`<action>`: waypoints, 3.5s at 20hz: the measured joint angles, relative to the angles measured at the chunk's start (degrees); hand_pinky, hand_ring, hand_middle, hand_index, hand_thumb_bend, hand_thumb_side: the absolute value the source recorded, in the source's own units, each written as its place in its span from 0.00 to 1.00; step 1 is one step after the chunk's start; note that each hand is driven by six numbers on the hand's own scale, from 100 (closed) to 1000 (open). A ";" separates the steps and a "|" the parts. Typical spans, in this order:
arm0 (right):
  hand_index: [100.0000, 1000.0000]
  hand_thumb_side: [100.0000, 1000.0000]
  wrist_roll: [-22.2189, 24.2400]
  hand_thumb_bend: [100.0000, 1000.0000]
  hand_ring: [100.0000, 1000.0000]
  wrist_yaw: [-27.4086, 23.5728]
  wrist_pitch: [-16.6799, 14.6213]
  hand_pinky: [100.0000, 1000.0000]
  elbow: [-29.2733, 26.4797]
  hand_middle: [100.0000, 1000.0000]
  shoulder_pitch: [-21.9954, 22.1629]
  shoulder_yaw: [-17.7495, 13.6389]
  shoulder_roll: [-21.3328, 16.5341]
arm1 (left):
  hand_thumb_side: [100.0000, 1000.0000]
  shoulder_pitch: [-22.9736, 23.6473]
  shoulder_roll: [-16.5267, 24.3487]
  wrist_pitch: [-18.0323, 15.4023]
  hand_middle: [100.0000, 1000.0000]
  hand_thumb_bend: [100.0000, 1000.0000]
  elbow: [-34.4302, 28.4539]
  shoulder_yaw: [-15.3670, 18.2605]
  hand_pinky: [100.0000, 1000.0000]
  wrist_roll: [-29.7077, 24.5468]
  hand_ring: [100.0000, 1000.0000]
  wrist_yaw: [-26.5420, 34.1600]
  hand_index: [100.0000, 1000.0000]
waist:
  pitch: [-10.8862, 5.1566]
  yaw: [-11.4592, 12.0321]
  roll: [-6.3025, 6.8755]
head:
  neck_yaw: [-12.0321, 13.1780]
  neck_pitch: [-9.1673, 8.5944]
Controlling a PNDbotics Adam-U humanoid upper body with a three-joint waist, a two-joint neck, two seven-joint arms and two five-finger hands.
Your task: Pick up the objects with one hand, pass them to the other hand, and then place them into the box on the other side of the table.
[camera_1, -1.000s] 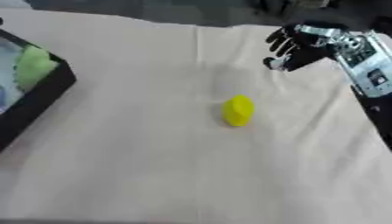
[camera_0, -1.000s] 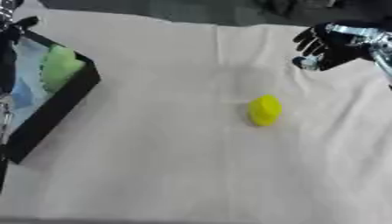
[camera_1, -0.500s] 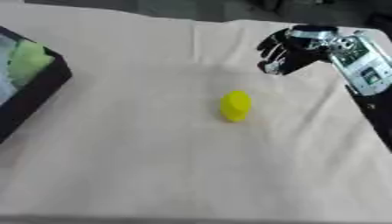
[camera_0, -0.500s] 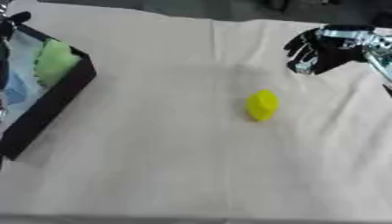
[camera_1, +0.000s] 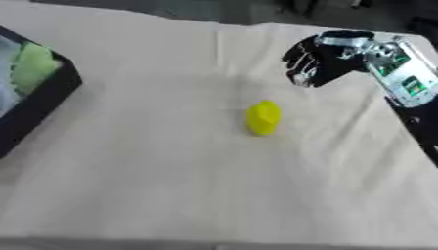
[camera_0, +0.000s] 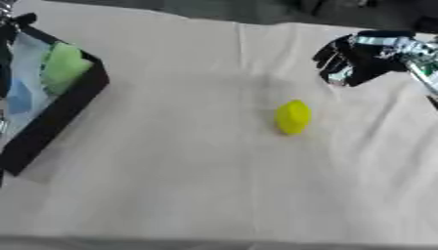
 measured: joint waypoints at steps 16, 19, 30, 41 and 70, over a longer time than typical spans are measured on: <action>0.80 0.23 0.14 0.05 0.74 -0.07 -2.95 0.81 3.29 0.67 -1.64 7.41 2.89 | 0.68 0.34 0.43 0.45 1.00 0.00 1.51 -0.38 0.88 -0.34 1.00 0.00 0.84 | -2.87 -0.88 -0.08 | 2.28 0.53; 0.81 0.22 0.17 0.08 0.75 1.13 -3.92 0.82 4.55 0.68 -2.16 8.57 3.49 | 0.68 0.33 0.43 0.45 1.00 0.00 1.83 -0.40 0.88 -0.34 1.00 0.00 0.84 | -3.01 -1.14 -0.08 | 2.37 0.53; 0.84 0.30 -0.68 0.13 0.78 4.36 -8.27 0.85 9.07 0.71 -4.23 11.40 4.75 | 0.69 0.33 0.44 0.68 1.00 0.00 2.16 -0.46 0.88 -0.56 1.00 0.00 0.84 | -3.03 -1.49 -0.08 | 2.20 0.53; 0.85 0.33 2.62 0.14 0.78 7.31 -12.48 0.86 12.29 0.73 -4.69 11.82 4.75 | 0.68 0.31 0.98 0.97 1.00 0.00 2.18 -0.49 0.88 -0.58 1.00 -0.05 0.84 | -3.03 -1.46 -0.08 | 1.82 0.54; 0.85 0.22 3.95 0.27 0.79 13.40 -16.34 0.88 14.36 0.75 -3.86 12.77 6.46 | 0.68 -0.06 1.40 1.18 1.00 0.00 2.16 -0.56 0.88 -0.79 1.00 -0.17 0.83 | -2.99 -1.10 -0.01 | 2.26 0.54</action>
